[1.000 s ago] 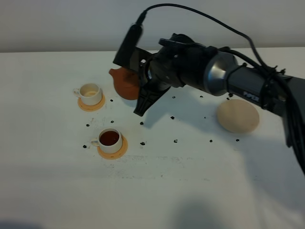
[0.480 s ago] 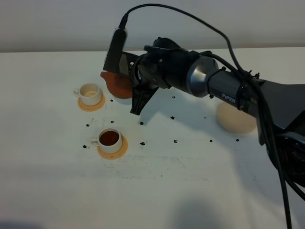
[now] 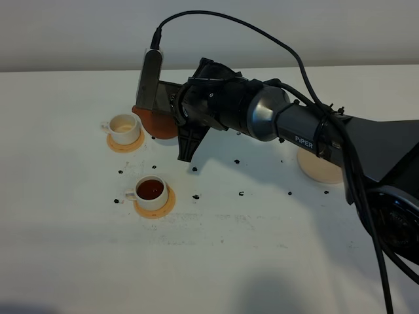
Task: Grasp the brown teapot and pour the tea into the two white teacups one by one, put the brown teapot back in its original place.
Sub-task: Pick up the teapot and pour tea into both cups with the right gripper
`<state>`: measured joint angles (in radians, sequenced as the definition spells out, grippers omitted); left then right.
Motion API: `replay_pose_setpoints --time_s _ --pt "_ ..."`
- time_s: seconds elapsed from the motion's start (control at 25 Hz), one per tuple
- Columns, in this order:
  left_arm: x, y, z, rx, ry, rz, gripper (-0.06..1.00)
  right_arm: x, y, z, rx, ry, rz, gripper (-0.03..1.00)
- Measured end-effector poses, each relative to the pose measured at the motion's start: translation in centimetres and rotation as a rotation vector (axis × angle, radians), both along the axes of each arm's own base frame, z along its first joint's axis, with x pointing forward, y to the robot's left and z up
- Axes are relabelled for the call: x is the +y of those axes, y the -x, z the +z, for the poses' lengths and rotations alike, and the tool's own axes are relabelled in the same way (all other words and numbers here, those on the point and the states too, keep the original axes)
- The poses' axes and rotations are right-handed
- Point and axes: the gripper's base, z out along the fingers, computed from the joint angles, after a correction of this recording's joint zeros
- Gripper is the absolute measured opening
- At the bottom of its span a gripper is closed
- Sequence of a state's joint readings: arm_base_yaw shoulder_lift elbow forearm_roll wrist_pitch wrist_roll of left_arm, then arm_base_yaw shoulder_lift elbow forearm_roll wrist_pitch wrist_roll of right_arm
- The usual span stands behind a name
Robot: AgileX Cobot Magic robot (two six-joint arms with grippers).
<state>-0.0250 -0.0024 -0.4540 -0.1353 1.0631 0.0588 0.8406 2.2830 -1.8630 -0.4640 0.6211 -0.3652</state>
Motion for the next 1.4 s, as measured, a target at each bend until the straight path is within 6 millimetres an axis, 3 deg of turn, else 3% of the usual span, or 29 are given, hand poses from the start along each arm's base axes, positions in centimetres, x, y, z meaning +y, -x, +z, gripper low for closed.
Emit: replay_pose_setpoints --time_s 0.4,1.04,1.4 --pt "0.0 0.0 0.0 0.0 0.0 0.0 0.6 1.3 -1.2 1.0 -0.055 -0.053 0.008 0.1" --pt "0.0 0.0 0.0 0.0 0.0 0.0 0.6 1.5 -1.3 -1.4 -0.081 0.07 0.051 0.1" --pt "0.0 0.0 0.0 0.0 0.0 0.0 0.6 1.8 -1.3 -1.4 -0.161 0.138 0.082 0.1"
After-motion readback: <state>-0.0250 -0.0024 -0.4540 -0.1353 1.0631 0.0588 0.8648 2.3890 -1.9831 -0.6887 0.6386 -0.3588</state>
